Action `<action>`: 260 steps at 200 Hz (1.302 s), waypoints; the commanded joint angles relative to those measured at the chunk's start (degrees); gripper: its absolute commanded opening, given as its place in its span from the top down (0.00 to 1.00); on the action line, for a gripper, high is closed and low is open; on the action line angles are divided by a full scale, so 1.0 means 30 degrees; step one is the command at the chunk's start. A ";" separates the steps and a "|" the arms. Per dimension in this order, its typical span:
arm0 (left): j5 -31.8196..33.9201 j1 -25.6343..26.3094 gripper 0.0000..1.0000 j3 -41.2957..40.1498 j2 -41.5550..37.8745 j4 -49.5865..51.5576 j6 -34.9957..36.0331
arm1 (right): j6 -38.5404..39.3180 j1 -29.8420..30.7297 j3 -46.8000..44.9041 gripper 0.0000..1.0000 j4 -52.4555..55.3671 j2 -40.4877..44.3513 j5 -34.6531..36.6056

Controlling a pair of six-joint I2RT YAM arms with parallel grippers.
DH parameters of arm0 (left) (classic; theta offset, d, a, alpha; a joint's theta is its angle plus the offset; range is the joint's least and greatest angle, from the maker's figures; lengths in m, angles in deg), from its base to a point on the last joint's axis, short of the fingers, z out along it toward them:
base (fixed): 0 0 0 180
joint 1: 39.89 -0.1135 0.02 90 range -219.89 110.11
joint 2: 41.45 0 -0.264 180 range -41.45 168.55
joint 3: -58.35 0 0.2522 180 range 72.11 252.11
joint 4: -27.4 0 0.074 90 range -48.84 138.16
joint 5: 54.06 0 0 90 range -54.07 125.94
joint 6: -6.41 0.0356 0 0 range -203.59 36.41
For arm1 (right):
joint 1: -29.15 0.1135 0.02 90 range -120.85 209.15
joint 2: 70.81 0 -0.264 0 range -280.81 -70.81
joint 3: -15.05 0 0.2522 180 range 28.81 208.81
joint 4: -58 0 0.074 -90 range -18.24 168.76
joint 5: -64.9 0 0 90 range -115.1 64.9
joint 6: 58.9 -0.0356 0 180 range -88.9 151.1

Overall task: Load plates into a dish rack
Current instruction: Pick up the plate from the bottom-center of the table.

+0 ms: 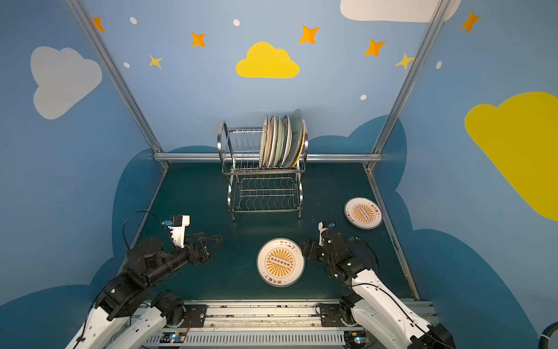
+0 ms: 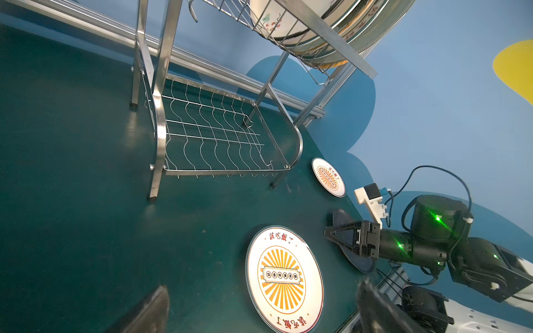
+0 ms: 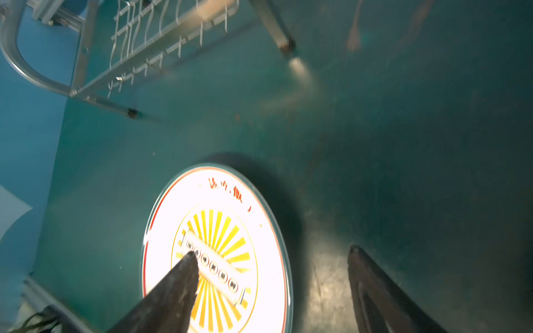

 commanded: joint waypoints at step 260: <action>-0.0636 -0.1058 0.00 -0.0364 -0.0630 -0.0181 -0.0173 | -0.0762 0.0428 0.2081 0.73 -0.3215 -1.3213 -0.8426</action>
